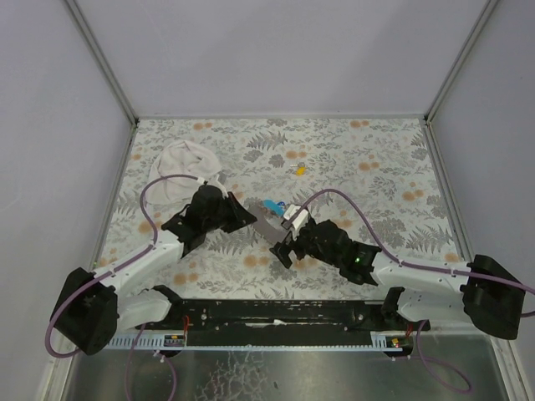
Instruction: Put the keys on the keyring
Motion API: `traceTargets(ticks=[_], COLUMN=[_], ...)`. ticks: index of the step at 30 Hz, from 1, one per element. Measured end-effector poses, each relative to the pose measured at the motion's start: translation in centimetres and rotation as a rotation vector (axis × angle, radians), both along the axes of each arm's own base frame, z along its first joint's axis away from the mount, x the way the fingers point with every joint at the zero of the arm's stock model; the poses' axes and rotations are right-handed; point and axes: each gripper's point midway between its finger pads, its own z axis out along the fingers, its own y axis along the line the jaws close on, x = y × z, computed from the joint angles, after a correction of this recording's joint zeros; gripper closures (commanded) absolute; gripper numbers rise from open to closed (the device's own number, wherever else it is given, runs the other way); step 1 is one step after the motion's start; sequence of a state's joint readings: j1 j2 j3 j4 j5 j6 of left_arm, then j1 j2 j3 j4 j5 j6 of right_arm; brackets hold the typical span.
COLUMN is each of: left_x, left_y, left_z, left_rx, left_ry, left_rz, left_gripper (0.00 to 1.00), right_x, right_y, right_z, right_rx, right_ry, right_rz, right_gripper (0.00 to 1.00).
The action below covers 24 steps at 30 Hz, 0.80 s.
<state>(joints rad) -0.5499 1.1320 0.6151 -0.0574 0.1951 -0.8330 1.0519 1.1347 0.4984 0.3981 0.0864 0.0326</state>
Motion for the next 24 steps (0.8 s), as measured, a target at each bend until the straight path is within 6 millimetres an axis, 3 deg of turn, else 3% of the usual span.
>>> traceTargets(ticks=[6,11,18,24], left_x=[-0.1,-0.1,-0.1,-0.2], left_y=[0.9,1.8,2.0,1.9], left_z=[-1.1,-1.5,-1.6,-1.6], left_rx=[-0.043,-0.075,-0.110,-0.124], left_ry=[0.153,0.248,0.307,0.326], left_rz=[0.171,0.307,0.370,0.382], left_gripper=[1.00,1.00,1.00,1.00], right_x=[-0.1,0.6,2.1,3.1], right_y=[0.0,1.0,3.5,4.1], right_z=[-2.2,-2.5,-2.9,-4.4], right_rx=[-0.106,-0.144,-0.187,-0.250], right_ry=[-0.011,-0.040,-0.123,-0.186], right_rz=[0.052,0.073,0.092,0.065], right_gripper=[0.01,0.02,0.19,0.35])
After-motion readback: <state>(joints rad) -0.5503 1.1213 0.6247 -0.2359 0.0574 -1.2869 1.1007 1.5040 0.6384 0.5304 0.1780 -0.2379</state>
